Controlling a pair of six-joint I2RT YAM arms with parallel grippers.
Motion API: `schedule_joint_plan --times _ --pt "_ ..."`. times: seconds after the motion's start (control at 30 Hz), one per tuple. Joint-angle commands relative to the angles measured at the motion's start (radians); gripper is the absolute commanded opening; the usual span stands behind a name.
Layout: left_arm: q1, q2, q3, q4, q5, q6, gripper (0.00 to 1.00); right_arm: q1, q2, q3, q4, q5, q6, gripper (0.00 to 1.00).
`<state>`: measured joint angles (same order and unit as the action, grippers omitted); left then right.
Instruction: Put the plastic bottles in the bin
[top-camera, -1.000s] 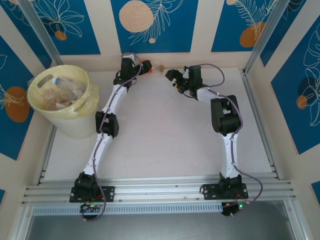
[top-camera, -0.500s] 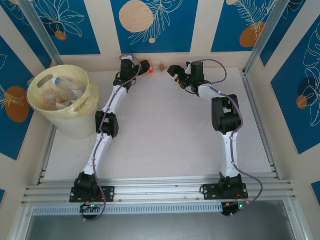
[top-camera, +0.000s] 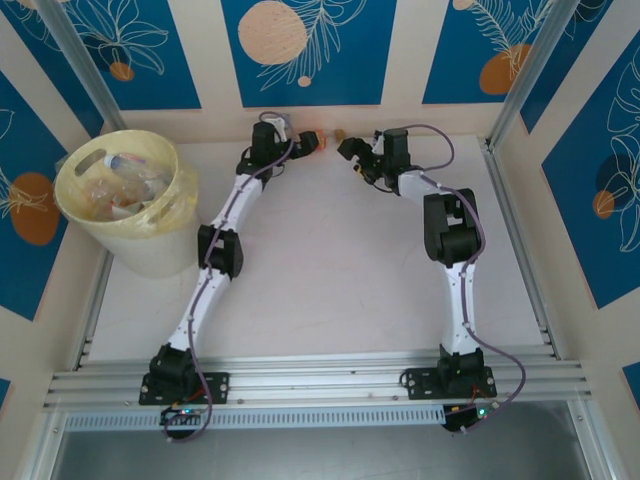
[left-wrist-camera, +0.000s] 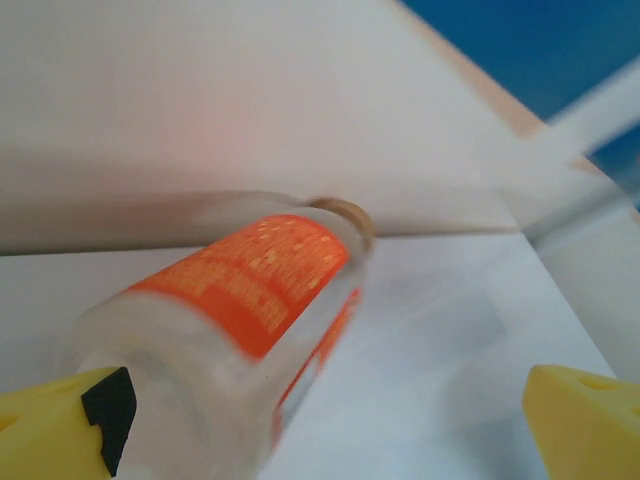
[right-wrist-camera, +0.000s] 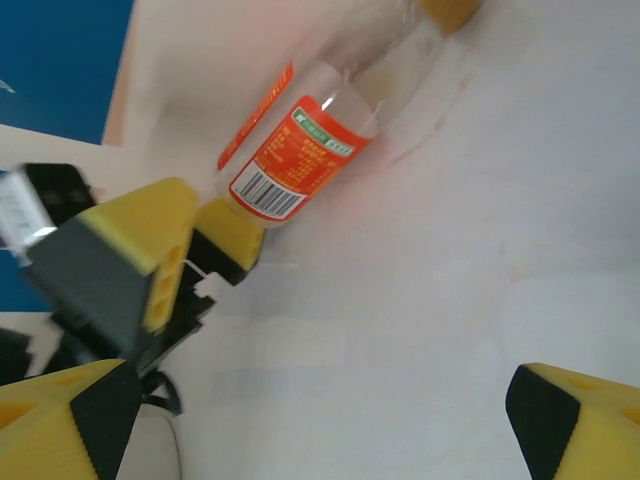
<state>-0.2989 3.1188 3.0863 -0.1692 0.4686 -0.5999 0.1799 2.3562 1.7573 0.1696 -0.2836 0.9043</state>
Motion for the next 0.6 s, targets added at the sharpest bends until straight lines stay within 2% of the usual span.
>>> schedule_joint_plan --times 0.0,0.07,0.2,0.37,0.47,0.57 --pt "-0.050 -0.030 0.073 -0.112 0.165 0.070 1.00 -0.026 -0.065 -0.035 -0.006 0.012 -0.022 0.96" --pt "-0.062 -0.052 0.074 -0.178 0.204 0.095 1.00 -0.035 -0.069 -0.036 -0.027 0.026 -0.019 0.96" --pt "-0.082 -0.121 0.074 -0.325 0.173 0.195 1.00 -0.039 -0.057 -0.020 -0.079 0.071 0.007 0.98" --pt "-0.084 -0.181 0.074 -0.375 0.205 0.207 1.00 -0.032 -0.006 0.064 -0.151 0.121 0.082 1.00" --pt "-0.087 -0.208 0.074 -0.407 0.226 0.214 1.00 -0.016 0.031 0.146 -0.225 0.156 0.065 1.00" --pt "-0.087 -0.227 0.074 -0.468 0.139 0.245 1.00 0.009 0.073 0.249 -0.358 0.245 0.032 0.99"
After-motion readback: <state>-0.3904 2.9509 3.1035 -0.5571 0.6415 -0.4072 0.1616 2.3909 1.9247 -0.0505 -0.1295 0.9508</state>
